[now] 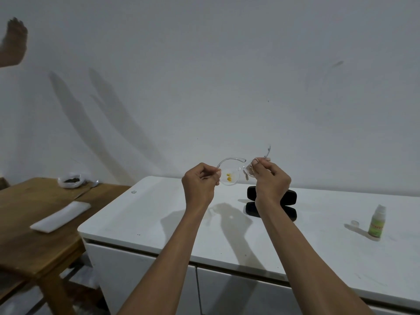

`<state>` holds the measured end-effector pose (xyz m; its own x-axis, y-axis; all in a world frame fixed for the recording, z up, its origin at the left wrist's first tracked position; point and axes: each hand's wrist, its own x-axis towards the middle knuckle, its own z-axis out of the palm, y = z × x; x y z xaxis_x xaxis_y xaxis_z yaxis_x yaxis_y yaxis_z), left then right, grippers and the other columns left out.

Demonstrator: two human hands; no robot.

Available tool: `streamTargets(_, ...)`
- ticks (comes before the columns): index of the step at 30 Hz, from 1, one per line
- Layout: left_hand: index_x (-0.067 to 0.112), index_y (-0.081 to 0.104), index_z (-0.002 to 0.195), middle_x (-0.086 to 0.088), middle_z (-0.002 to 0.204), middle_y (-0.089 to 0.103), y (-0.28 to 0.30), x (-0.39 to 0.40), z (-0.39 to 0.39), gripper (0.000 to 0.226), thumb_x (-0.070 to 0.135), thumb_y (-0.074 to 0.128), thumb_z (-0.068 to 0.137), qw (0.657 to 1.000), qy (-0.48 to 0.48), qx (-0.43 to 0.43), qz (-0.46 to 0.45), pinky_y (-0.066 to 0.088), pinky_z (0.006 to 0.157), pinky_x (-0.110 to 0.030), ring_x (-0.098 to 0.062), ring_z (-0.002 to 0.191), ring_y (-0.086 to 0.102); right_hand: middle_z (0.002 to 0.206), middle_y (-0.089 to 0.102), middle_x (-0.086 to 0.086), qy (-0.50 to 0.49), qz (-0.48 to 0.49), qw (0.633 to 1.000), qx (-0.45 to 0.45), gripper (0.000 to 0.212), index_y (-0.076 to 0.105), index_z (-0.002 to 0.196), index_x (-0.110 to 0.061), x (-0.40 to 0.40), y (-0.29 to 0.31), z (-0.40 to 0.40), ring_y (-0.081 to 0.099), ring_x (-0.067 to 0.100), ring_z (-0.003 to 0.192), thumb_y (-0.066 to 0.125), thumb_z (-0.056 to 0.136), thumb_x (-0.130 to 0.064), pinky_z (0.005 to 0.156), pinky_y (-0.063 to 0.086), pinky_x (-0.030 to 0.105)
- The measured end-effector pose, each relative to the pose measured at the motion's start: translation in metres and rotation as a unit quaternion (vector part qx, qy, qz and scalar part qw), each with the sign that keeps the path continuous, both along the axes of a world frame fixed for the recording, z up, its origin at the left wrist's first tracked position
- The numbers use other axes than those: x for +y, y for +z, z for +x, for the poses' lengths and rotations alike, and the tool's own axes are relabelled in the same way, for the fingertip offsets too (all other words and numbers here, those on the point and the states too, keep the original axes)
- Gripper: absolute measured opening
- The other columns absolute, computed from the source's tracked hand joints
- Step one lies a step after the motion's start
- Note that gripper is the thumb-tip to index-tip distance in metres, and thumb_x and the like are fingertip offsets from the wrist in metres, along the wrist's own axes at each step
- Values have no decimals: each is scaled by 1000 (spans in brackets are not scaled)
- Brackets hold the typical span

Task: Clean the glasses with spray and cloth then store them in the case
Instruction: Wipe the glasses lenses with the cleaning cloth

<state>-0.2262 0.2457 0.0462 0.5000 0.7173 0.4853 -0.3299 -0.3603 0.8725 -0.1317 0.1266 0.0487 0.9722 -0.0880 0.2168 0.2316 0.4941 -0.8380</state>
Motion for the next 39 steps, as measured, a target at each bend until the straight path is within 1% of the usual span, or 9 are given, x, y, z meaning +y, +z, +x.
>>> streamTargets(3,4,71,75,-11,75,76,-1,-1,-1,13,-6,75,82,1000,-4,-5,-2,56,63,-32,-16,54,63,79,77,-4,-32,-16,999,-31,13,79,82,-18,1,3,-3,73,11,74,80,82,-6,75,59,25)
streamTargets(6,9,71,73,-15,76,75,0,-1,-1,17,-5,76,81,1000,-3,-8,-11,57,67,-36,-18,56,63,85,78,5,-69,-50,994,-69,10,80,86,-16,3,0,1,75,18,80,81,81,-7,78,62,34)
streamTargets(9,11,71,72,-17,76,75,1,-2,-2,19,-5,76,81,1000,-1,-8,-13,56,66,-34,-18,56,63,84,79,4,-57,-40,996,-48,7,82,87,-12,4,-1,5,74,16,75,82,81,-10,77,63,38)
streamTargets(12,11,70,72,-16,75,75,2,-3,-1,19,-5,76,81,1000,8,-12,-15,56,65,-30,-17,55,63,82,78,-5,-50,-37,997,-37,10,82,93,-8,3,-2,4,73,2,71,82,83,-11,78,61,28)
streamTargets(17,10,71,72,-11,74,76,-1,0,1,18,-5,76,80,999,20,-3,-30,55,63,-26,-14,53,63,78,77,-2,15,-55,998,-22,6,81,87,-7,0,-12,3,71,16,68,82,84,-12,71,61,36)
streamTargets(24,6,72,74,-7,71,76,-7,10,0,14,-6,76,79,997,48,23,-58,60,73,-41,-18,55,65,66,66,1,123,-68,989,-37,9,74,85,-1,-5,-24,-10,53,13,59,73,89,-9,60,45,20)
streamTargets(30,10,71,74,-7,72,76,-11,14,-1,17,-5,77,80,995,54,21,-77,61,78,-44,-17,57,67,73,67,6,153,13,988,27,5,72,88,-1,5,-39,-25,59,16,68,70,92,-2,76,54,25)
streamTargets(35,11,72,75,-5,72,77,-12,13,1,16,-3,78,80,996,47,29,-73,62,78,-44,-18,60,69,63,67,1,163,-39,986,11,7,76,86,-4,20,-40,-44,57,7,53,71,91,-3,56,48,14)
streamTargets(39,9,71,75,-7,74,77,-10,5,0,13,-2,76,82,997,31,41,-49,60,69,-33,-17,58,71,68,71,7,165,-35,985,25,11,80,78,-9,33,-36,-50,62,18,65,76,88,-6,72,56,29)
